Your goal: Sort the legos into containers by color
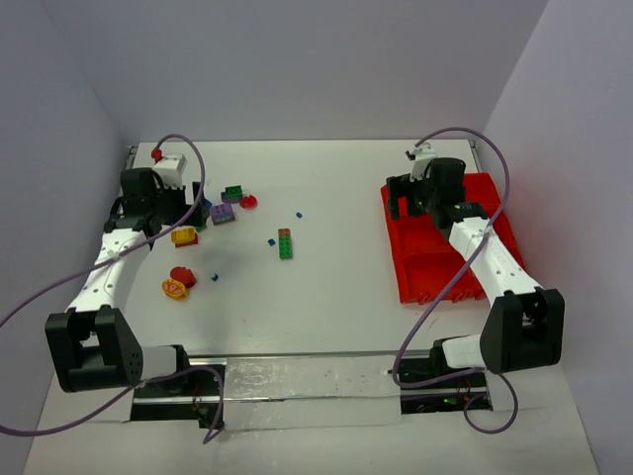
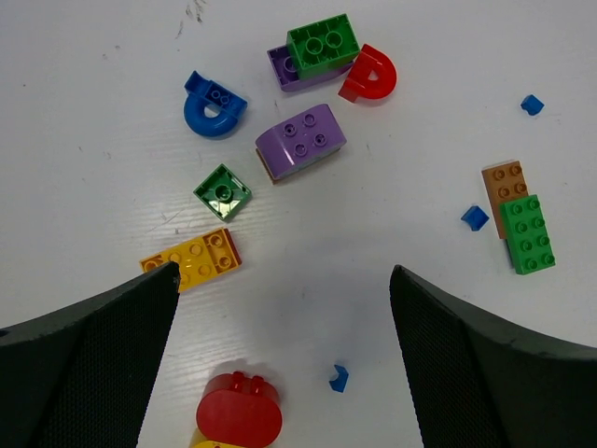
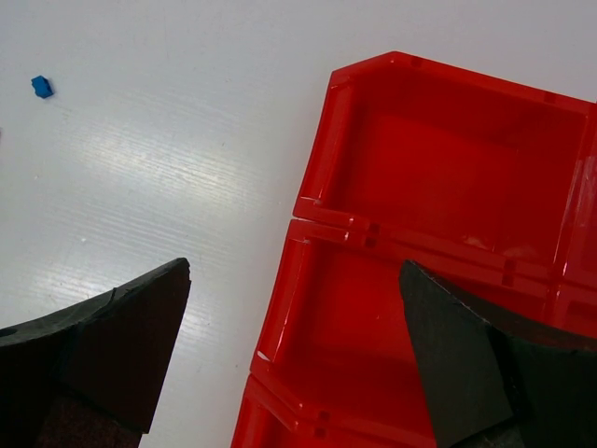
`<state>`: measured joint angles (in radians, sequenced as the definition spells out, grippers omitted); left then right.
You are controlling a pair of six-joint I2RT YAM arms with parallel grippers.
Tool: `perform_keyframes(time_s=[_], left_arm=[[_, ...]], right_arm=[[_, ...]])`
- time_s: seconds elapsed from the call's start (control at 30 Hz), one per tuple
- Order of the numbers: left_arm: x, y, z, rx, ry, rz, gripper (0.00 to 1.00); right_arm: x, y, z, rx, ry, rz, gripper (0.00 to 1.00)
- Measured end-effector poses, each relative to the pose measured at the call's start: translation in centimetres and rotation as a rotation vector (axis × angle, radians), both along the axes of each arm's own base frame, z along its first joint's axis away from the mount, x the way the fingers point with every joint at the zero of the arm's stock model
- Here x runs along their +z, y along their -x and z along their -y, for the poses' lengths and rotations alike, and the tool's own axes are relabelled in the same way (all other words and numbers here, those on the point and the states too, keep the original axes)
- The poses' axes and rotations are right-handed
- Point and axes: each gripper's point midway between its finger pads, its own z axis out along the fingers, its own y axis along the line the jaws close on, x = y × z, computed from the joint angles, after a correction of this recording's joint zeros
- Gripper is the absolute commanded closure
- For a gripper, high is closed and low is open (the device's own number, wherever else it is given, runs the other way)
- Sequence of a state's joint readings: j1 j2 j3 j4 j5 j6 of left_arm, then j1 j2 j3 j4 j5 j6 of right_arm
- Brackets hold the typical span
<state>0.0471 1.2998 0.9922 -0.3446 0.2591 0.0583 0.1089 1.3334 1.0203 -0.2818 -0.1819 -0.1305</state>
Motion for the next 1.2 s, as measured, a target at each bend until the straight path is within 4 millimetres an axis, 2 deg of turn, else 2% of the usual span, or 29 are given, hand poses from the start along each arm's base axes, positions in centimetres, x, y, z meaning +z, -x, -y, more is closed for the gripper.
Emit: perform_keyframes(time_s=[0.1, 0.23, 0.47, 0.53, 0.77, 1.03, 1.2], left_arm=[[0.2, -0.8, 0.0, 0.008, 0.010, -0.013, 0.01], [0.6, -2.8, -0.6, 0.040, 0.023, -0.024, 0.01], [1.3, -8.9, -2.8, 0.057, 0.006, -0.051, 0.06], [1.0, -10.8, -3.6, 0.036, -0.005, -0.055, 0.08], [-3.2, -14.2, -6.1, -0.023, -0.037, -0.135, 0.10], [-8.3, -15.6, -6.3, -0.112, -0.059, -0.232, 0.10], [-10.8, -15.5, -6.0, -0.146, -0.053, -0.273, 0.10]], right_arm=[[0.0, 0.0, 0.0, 0.000, 0.000, -0.001, 0.00], [-0.1, 0.0, 0.0, 0.000, 0.001, -0.004, 0.00], [-1.1, -0.1, -0.3, 0.011, -0.004, -0.040, 0.00], [-1.6, -0.3, -0.4, 0.017, -0.006, -0.058, 0.00], [-2.8, -0.6, -0.5, 0.021, -0.003, -0.110, 0.00], [-4.0, -1.2, -0.5, 0.025, 0.007, -0.146, 0.00], [-4.7, -1.2, -0.4, 0.025, 0.015, -0.168, 0.00]])
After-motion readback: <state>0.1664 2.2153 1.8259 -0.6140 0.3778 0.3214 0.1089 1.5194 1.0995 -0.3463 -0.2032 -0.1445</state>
